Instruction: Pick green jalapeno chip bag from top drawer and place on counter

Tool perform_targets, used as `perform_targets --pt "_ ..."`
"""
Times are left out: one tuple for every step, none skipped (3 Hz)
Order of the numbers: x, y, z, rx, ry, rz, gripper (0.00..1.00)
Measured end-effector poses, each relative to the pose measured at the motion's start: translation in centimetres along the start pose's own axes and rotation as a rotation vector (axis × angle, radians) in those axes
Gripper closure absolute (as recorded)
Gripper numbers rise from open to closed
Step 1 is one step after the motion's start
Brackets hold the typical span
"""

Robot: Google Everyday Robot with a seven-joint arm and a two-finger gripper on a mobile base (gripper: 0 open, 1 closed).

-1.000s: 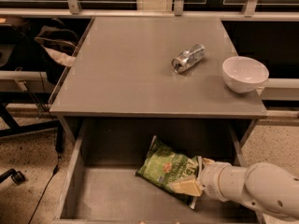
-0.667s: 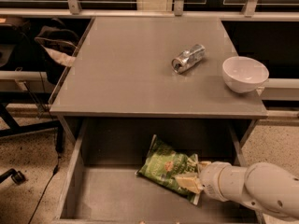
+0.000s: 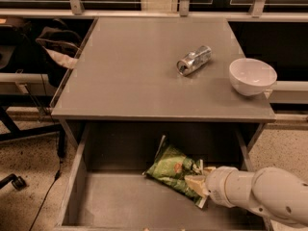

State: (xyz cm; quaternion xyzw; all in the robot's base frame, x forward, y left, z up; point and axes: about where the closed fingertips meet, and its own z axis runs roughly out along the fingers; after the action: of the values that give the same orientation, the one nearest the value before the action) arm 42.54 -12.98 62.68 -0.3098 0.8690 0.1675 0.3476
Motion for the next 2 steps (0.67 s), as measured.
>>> perform_targets --pt "0.00 0.00 0.00 0.000 0.000 0.000 1.00" --pt "-0.64 0.48 0.37 0.007 0.010 -0.033 1.00"
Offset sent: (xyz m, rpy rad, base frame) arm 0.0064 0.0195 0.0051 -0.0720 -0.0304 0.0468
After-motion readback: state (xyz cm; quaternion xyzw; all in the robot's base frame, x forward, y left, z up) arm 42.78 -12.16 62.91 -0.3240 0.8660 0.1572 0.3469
